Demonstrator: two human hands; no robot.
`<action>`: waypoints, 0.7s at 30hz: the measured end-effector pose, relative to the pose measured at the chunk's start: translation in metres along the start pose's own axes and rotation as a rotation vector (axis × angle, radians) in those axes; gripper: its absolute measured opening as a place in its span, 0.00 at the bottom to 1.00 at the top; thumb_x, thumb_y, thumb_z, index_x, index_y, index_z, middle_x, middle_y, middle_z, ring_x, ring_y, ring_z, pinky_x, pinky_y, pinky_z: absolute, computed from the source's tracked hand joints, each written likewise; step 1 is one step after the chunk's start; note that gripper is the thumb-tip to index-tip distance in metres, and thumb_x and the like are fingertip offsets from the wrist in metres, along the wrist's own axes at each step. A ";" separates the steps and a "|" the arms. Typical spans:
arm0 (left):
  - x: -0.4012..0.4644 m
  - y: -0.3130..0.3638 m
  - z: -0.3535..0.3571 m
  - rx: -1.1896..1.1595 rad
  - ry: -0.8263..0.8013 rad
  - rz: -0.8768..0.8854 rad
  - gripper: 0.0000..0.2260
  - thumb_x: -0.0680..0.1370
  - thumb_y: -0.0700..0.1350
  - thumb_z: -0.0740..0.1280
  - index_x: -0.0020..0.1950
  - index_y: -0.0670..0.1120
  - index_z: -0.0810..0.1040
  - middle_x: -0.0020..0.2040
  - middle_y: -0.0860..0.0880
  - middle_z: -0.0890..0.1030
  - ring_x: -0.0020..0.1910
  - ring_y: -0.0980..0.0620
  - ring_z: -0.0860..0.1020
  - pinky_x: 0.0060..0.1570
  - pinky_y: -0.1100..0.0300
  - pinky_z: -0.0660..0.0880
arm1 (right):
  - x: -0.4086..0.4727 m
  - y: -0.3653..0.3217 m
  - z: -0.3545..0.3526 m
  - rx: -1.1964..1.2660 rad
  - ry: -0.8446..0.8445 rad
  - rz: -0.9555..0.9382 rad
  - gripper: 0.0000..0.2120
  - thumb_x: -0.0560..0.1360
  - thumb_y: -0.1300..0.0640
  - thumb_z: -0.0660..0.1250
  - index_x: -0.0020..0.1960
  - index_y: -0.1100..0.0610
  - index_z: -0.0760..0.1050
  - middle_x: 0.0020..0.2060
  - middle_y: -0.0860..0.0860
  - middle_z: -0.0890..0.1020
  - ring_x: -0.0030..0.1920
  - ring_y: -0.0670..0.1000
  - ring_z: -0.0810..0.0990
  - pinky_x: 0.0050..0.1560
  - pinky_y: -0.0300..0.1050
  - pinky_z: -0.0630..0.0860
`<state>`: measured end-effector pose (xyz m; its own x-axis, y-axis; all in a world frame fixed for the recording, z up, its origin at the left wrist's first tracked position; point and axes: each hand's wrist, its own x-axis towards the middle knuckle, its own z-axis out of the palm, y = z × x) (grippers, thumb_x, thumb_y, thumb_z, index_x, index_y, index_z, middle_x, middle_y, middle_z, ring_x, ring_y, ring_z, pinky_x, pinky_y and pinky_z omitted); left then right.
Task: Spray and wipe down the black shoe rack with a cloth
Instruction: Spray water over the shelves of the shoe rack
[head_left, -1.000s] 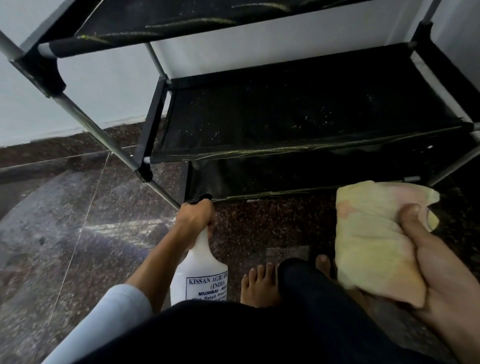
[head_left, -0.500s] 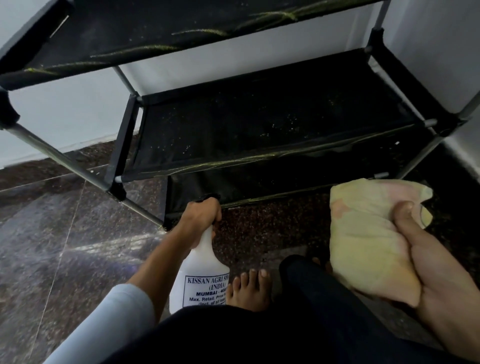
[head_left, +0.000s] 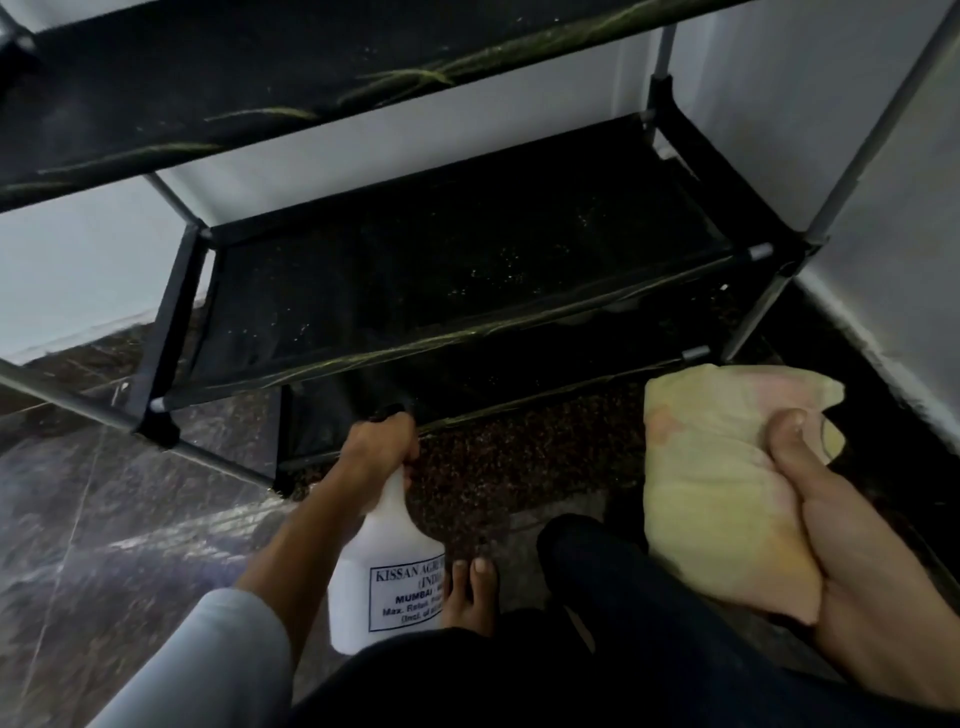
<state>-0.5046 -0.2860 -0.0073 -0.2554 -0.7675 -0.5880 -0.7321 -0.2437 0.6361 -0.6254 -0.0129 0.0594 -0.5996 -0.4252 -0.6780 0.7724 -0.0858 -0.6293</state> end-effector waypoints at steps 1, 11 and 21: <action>0.001 0.000 0.000 0.030 0.062 0.011 0.12 0.72 0.40 0.60 0.28 0.41 0.71 0.29 0.42 0.73 0.30 0.45 0.71 0.33 0.57 0.67 | -0.001 -0.001 -0.001 0.003 -0.001 -0.009 0.26 0.66 0.38 0.61 0.58 0.51 0.75 0.34 0.53 0.85 0.31 0.51 0.84 0.22 0.41 0.76; -0.003 0.011 0.016 0.051 -0.078 0.021 0.13 0.71 0.36 0.58 0.26 0.40 0.70 0.27 0.41 0.72 0.27 0.46 0.69 0.26 0.60 0.67 | 0.002 -0.008 -0.017 0.000 -0.013 -0.029 0.29 0.68 0.38 0.62 0.63 0.53 0.74 0.40 0.56 0.86 0.33 0.54 0.85 0.23 0.44 0.77; -0.004 0.023 0.036 0.086 -0.062 0.090 0.14 0.71 0.36 0.58 0.25 0.40 0.70 0.26 0.42 0.71 0.27 0.46 0.70 0.29 0.58 0.69 | 0.010 -0.010 -0.037 0.008 -0.014 -0.055 0.29 0.67 0.37 0.63 0.64 0.50 0.74 0.46 0.57 0.85 0.40 0.55 0.86 0.28 0.45 0.79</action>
<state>-0.5435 -0.2669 -0.0085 -0.3590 -0.7453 -0.5618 -0.7552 -0.1217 0.6441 -0.6468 0.0176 0.0452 -0.6379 -0.4326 -0.6371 0.7403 -0.1164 -0.6622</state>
